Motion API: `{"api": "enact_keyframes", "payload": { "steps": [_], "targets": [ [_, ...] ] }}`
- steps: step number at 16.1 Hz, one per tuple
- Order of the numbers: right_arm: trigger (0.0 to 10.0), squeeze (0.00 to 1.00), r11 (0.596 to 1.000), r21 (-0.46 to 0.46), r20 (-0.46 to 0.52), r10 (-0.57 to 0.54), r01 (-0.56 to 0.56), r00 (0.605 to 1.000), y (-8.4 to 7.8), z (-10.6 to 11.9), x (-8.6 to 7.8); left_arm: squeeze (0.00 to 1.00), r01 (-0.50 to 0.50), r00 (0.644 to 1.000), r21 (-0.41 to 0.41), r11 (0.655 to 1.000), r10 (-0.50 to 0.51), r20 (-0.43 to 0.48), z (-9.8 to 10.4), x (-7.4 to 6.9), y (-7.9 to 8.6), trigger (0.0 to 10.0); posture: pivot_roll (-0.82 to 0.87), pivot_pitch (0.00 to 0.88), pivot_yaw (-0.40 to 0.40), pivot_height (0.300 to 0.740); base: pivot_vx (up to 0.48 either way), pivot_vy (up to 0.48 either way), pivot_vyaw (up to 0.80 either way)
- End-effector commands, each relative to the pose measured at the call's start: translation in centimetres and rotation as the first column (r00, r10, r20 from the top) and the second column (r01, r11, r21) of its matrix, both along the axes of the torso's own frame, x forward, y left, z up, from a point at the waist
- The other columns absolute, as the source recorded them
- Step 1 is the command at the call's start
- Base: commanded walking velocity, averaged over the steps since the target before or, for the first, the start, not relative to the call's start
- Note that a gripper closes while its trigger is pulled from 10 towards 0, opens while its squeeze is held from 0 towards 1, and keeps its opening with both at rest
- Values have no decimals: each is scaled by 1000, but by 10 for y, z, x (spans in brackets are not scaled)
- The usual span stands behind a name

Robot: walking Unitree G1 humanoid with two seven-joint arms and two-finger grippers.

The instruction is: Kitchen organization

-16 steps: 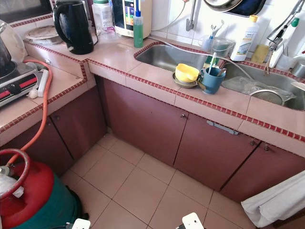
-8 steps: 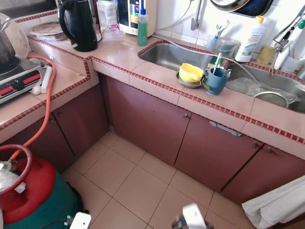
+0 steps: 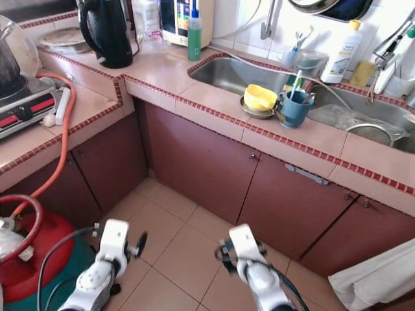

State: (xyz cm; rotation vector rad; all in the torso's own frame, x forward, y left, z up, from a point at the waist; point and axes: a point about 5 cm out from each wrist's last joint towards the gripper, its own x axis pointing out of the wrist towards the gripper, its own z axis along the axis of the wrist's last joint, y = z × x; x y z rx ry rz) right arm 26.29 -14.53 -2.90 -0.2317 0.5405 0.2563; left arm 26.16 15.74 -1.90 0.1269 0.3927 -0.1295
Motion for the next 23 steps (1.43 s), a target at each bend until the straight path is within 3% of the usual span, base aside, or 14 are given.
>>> {"api": "enact_keyframes", "payload": {
  "steps": [1,2,3,5,6,9,12,13,14,17,18,19,20,23],
  "targets": [
    [10000,0,998,61,40,-31,28,999,-1,8,7,0,6,999,7,1000,-7,50,5,2,0,10000,-32,0,-40,740,0,0,0],
    [10000,0,996,79,50,-37,33,998,0,10,10,0,15,997,6,1000,-16,73,9,4,-1,10000,-32,0,-40,740,0,0,0],
    [10000,0,976,215,145,-57,25,988,5,27,22,0,10,991,-38,999,-5,137,20,10,-2,10000,-36,0,-38,740,0,0,0],
    [10000,0,945,322,156,-109,54,982,9,38,32,0,24,978,-98,995,-3,210,37,18,-4,10000,-36,0,-41,740,0,0,0],
    [10000,0,920,392,191,-76,-5,979,16,48,37,0,39,973,-125,991,-9,232,45,22,-4,10000,-35,0,-45,740,0,0,0],
    [10000,0,922,368,356,-22,-118,934,24,86,59,0,84,938,-76,994,-53,344,82,40,7,10000,-31,0,-53,740,0,0,0],
    [10000,0,921,344,428,22,-185,904,22,104,65,0,88,916,-111,990,-36,400,105,43,12,10000,-29,0,-54,740,0,0,0],
    [10000,0,922,337,448,20,-190,894,20,108,64,0,75,917,-156,985,-7,398,108,42,11,10000,-30,0,-54,740,0,0,0],
    [10000,980,921,341,461,11,-189,887,18,109,62,1000,76,917,-179,981,2,398,109,38,9,10000,-30,0,-56,740,0,0,0],
    [10000,1000,918,345,494,1,-197,869,14,113,56,1000,90,915,-177,980,-11,403,109,27,5,10000,-33,0,-57,740,0,0,0],
    [10000,1000,922,331,500,7,-199,866,13,115,55,0,93,912,-156,983,-22,409,111,24,5,10000,-35,0,-58,740,0,0,0],
    [10000,1000,932,293,530,28,-214,848,12,119,53,0,104,906,-148,984,-32,422,116,21,6,10000,-36,0,-59,740,0,0,0],
    [10000,0,937,268,543,45,-224,839,11,120,52,0,105,901,-138,985,-36,432,119,20,7,10000,-36,0,-59,740,0,0,0],
    [10000,0,946,255,544,29,-199,838,10,123,54,0,118,898,-119,986,-55,437,124,19,5,10000,-39,0,-60,740,0,0,0]
  ]
}}
